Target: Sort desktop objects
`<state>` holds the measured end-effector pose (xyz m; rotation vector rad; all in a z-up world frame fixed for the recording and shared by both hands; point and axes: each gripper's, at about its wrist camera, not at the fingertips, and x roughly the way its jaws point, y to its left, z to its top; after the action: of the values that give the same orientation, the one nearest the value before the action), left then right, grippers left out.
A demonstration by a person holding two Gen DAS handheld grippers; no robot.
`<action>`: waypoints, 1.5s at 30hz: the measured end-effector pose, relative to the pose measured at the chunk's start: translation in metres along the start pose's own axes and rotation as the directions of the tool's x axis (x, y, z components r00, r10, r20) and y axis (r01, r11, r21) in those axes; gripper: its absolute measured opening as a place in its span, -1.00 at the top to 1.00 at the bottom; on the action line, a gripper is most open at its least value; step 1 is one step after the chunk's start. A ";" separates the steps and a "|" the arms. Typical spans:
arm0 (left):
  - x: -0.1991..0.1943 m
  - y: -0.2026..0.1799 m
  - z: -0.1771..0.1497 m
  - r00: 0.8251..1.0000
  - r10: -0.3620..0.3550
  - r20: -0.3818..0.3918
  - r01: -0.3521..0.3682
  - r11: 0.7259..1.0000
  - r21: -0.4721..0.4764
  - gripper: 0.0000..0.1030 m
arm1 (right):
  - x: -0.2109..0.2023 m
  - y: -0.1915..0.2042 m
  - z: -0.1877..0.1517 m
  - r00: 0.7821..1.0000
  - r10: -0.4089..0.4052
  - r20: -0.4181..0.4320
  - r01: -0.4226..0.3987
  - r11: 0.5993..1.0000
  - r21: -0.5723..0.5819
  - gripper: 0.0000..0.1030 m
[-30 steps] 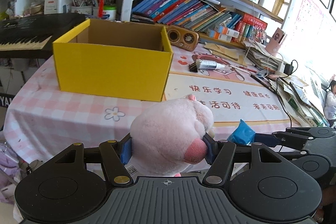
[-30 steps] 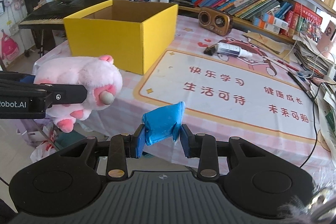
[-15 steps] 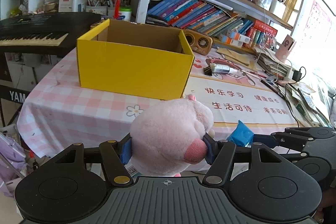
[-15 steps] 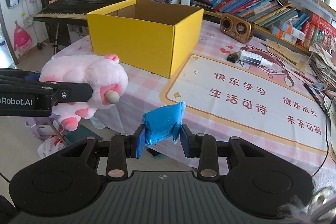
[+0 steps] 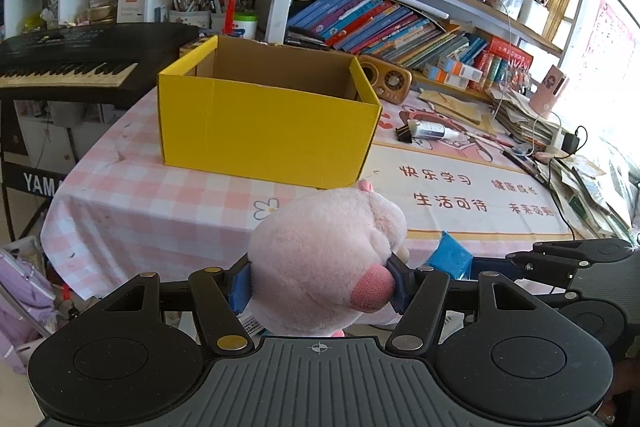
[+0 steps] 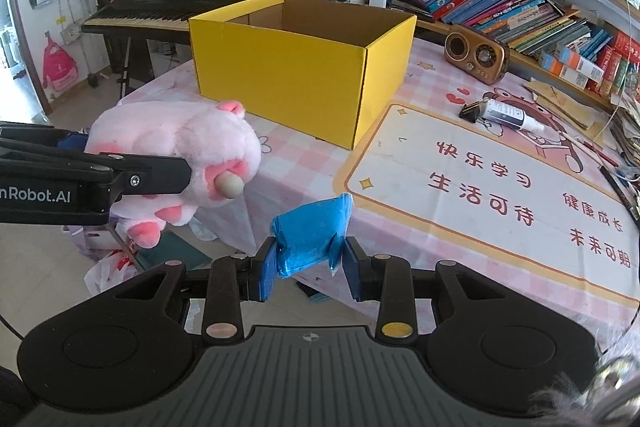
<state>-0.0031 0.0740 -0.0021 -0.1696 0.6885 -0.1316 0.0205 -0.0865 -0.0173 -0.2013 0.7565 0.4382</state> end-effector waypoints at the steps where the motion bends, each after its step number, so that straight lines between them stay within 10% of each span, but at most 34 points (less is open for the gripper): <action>1: -0.001 0.001 0.000 1.000 0.003 0.001 -0.003 1.000 -0.001 -0.22 | 0.000 0.001 0.000 1.000 0.004 0.000 -0.004 1.000 -0.002 0.38; 25: 0.000 0.003 0.021 0.999 0.021 0.048 -0.021 1.000 -0.015 -0.22 | 0.003 -0.006 0.019 0.999 0.024 0.046 -0.023 0.999 -0.027 0.38; 45: 0.027 0.015 0.140 0.956 0.043 0.290 -0.042 0.999 -0.010 -0.23 | 0.025 -0.053 0.160 0.966 0.072 0.247 -0.046 0.993 -0.112 0.38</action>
<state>0.1082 0.0993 0.0848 -0.1734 0.3983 -0.0621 0.1593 -0.0732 0.0806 -0.2178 0.4924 0.5498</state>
